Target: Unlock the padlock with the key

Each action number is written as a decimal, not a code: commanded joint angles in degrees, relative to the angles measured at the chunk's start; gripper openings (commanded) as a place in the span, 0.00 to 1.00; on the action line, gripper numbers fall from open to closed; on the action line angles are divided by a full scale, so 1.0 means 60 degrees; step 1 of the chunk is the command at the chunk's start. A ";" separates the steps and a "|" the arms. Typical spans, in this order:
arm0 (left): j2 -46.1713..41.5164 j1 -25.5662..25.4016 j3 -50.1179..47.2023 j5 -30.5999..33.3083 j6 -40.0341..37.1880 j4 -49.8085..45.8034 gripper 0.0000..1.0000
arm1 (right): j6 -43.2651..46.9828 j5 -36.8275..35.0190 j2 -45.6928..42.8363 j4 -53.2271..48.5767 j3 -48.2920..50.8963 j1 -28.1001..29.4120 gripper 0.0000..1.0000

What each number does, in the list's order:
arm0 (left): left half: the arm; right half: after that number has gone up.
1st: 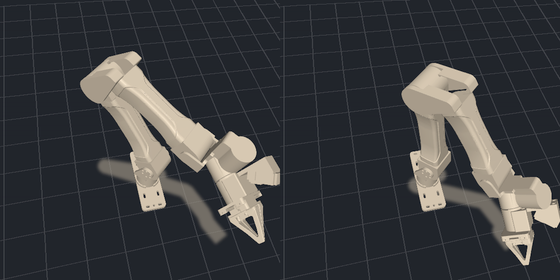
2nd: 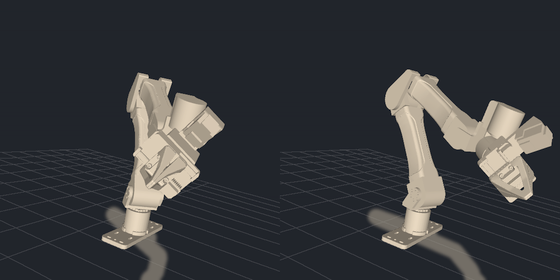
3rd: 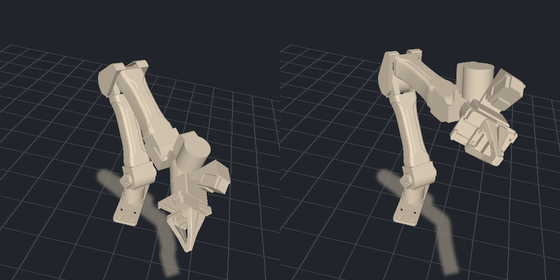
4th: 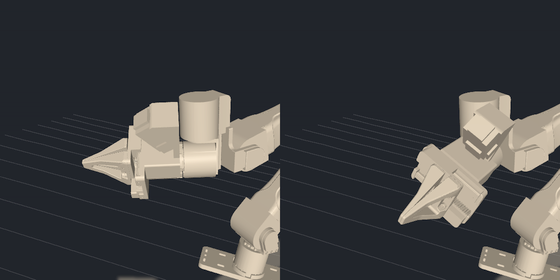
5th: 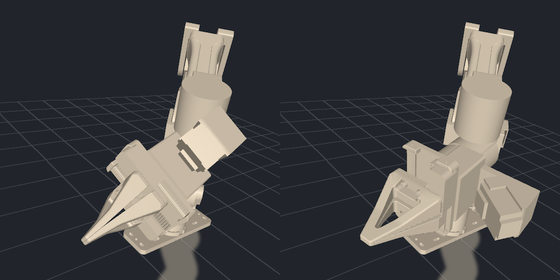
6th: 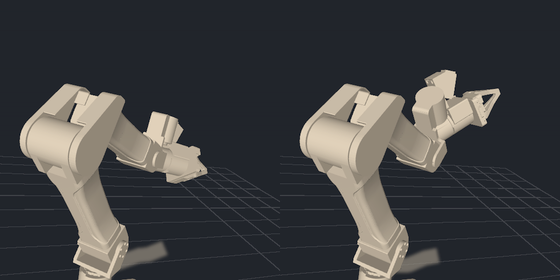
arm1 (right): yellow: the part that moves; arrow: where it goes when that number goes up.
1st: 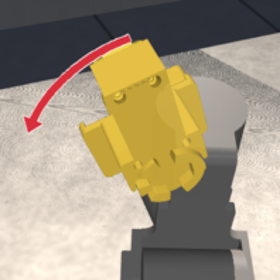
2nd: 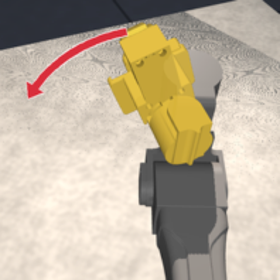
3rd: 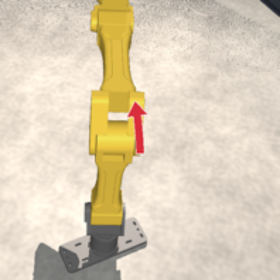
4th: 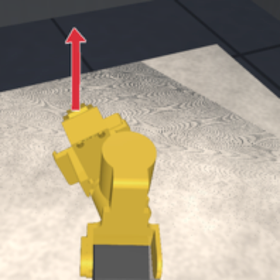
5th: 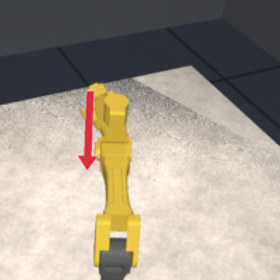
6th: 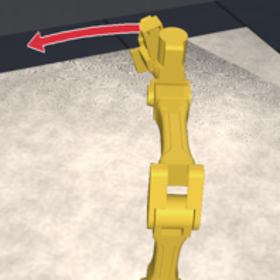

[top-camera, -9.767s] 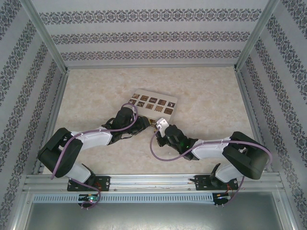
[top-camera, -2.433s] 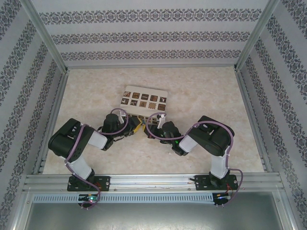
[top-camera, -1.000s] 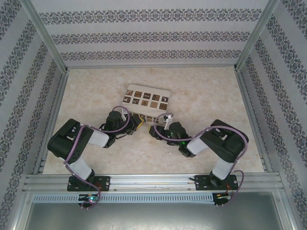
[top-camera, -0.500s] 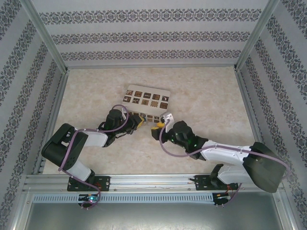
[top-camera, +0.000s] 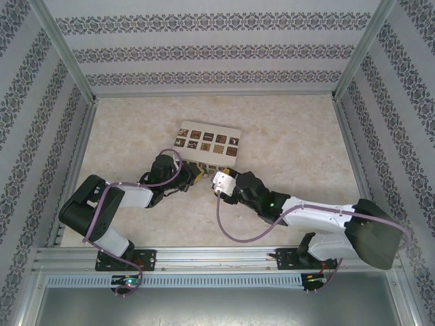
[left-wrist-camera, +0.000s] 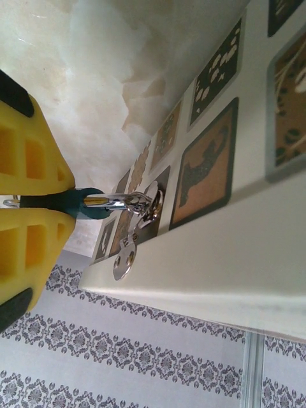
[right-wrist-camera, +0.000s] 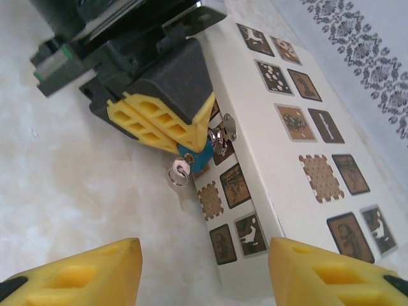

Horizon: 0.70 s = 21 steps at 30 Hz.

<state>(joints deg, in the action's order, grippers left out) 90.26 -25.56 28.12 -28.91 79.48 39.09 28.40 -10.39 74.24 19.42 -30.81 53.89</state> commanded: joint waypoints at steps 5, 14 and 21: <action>-0.0176 -0.0191 0.0484 -0.0128 0.0213 0.0089 0.07 | 0.1896 -0.0422 0.1276 0.0029 -0.0849 0.0097 0.48; -0.0145 -0.0215 0.0436 -0.0092 0.0391 0.0327 0.07 | 0.2406 -0.0268 0.2433 0.0423 -0.1424 0.0071 0.42; -0.0174 -0.0222 0.0451 -0.0062 0.0391 0.0296 0.07 | 0.2458 -0.0244 0.2828 0.0651 -0.1558 0.0071 0.37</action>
<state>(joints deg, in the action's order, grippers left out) 90.26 -25.93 29.19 -29.10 81.54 37.91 42.44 -11.57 90.52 21.30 -38.54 53.89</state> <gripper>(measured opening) 0.072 0.372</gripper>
